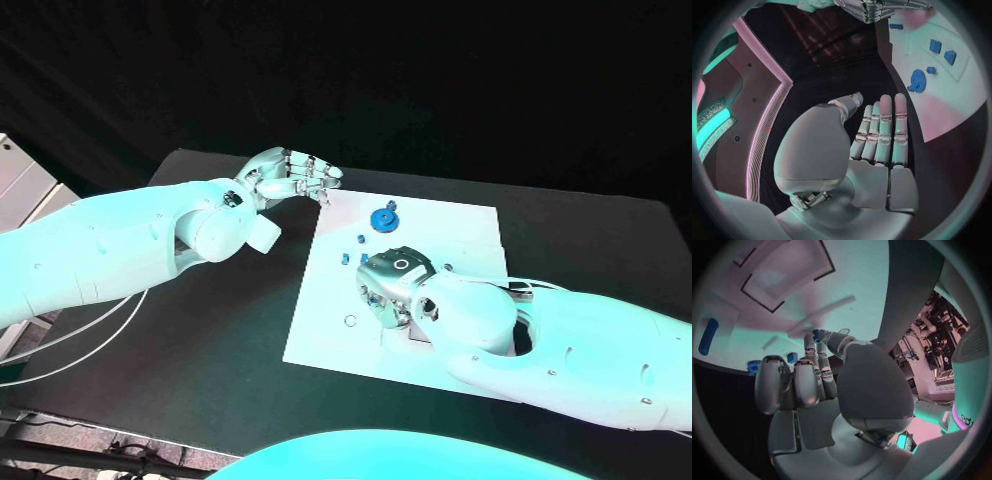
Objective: Assemble the parts on the task board
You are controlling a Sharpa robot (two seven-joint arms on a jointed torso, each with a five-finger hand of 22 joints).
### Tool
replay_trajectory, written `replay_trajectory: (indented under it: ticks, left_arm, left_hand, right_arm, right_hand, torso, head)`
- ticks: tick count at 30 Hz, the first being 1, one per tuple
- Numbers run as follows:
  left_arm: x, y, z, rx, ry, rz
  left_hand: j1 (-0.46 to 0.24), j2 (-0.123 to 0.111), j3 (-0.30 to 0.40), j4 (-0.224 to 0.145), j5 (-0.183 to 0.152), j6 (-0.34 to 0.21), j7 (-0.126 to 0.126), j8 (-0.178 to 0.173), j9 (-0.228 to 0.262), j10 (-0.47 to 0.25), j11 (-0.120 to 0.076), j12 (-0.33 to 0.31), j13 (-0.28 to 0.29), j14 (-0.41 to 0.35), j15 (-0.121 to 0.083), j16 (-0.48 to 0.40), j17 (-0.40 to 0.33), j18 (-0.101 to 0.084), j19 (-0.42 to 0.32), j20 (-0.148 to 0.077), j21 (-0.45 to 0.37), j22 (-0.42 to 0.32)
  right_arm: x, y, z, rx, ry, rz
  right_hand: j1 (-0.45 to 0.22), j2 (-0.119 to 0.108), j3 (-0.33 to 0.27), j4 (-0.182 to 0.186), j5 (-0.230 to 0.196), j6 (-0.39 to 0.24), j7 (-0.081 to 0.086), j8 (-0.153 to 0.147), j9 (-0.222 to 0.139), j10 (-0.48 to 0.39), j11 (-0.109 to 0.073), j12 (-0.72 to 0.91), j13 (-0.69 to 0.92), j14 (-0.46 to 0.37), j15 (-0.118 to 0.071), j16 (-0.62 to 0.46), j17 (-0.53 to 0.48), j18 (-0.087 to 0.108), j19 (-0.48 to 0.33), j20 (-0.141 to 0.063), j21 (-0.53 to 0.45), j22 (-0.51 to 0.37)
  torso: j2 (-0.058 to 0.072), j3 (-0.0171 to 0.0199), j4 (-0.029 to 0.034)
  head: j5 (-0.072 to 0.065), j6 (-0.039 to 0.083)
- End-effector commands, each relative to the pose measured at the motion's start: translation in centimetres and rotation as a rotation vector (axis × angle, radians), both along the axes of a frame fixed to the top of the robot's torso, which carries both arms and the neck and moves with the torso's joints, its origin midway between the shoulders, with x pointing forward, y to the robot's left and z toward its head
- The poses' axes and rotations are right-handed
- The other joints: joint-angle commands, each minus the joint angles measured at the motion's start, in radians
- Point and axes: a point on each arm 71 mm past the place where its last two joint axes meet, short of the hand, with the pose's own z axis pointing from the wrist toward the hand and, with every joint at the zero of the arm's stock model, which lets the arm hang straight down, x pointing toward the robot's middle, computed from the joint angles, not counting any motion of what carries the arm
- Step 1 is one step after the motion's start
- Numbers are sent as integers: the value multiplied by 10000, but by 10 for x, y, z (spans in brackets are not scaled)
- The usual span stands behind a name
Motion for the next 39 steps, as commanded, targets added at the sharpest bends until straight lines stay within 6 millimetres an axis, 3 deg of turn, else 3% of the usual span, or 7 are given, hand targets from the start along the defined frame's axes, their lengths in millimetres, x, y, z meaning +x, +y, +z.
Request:
replay_trajectory:
  ticks: [1,7,11,13,17,23,39]
  left_arm:
    - [0,-1,1,-23,-46,-56]
    - [0,-1,1,-16,-38,-50]
    - [0,-1,1,-8,-28,-47]
    - [0,-1,1,-7,-23,-51]
    - [0,-1,1,-4,-13,-55]
    - [1,-1,0,4,-6,-49]
    - [0,2,1,-15,-76,-5]
  left_hand:
    - [82,33,-49,-8,-39,-90,-5,-19,-8,-53,9,35,-12,25,19,-66,-16,112,59,23,-60,-13]
    - [84,32,-57,-4,-40,-79,-8,-11,-6,-61,9,41,-14,25,19,-67,-17,113,62,24,-67,-16]
    - [84,32,-57,-4,-40,-79,-8,-11,-6,-61,9,41,-14,25,19,-67,-17,113,62,24,-67,-16]
    - [84,32,-57,-4,-40,-79,-8,-11,-6,-61,9,41,-14,25,19,-67,-17,113,62,24,-67,-16]
    - [84,32,-57,-4,-40,-79,-8,-11,-6,-61,9,41,-14,25,19,-67,-17,113,62,24,-67,-16]
    - [82,28,-63,0,-41,-82,-6,-13,-7,-71,10,42,-16,25,20,-68,-18,113,64,25,-71,-18]
    - [78,27,-74,10,-43,-88,-5,-14,-8,-85,12,46,-19,25,22,-69,-20,113,68,27,-80,-23]
  right_arm:
    - [-1,-2,-5,-43,242,37]
    - [1,-3,-4,237,182,23]
    - [1,-4,-3,593,96,34]
    - [1,-5,-1,813,30,38]
    - [0,-9,2,1257,-104,49]
    - [-2,-23,8,1678,-214,-74]
    - [25,-113,33,3280,627,-1401]
  right_hand:
    - [-75,47,-71,32,31,-42,61,25,18,302,-263,38,13,239,-80,-26,-71,-130,9,-20,-104,733]
    - [-297,-332,87,166,-166,-851,313,-454,-177,-652,18,0,-212,113,147,-232,-463,17,-309,141,-903,239]
    - [-415,-681,-64,307,-748,-1411,253,-825,-340,-1601,128,31,-518,-136,249,-734,-1272,253,-746,248,-2105,-527]
    - [-412,-744,-562,397,-410,-1637,148,-965,-400,-1941,160,101,-565,-195,281,-906,-1525,315,-835,274,-2486,-778]
    - [-1,-511,-1755,636,-440,-1822,31,-1147,-543,-2315,195,301,-553,-184,289,-999,-1710,333,-766,296,-2776,-978]
    - [323,-385,-2646,1016,-390,-1811,21,-1231,-687,-2403,176,573,-549,-151,264,-955,-1733,306,-630,285,-2759,-962]
    - [858,-329,-2835,1593,-256,-1312,312,-1112,-856,-1975,72,1134,-527,188,188,-62,-567,62,-100,204,-1496,-88]
  torso:
    - [5,8,1]
    - [-1,13,-5]
    - [2,15,-4]
    - [0,18,-7]
    - [-1,22,-4]
    - [-17,24,-7]
    - [-35,12,-41]
  head:
    - [7,22]
    - [1,40]
    - [-23,56]
    - [-31,67]
    - [-59,95]
    - [-106,146]
    - [-639,580]
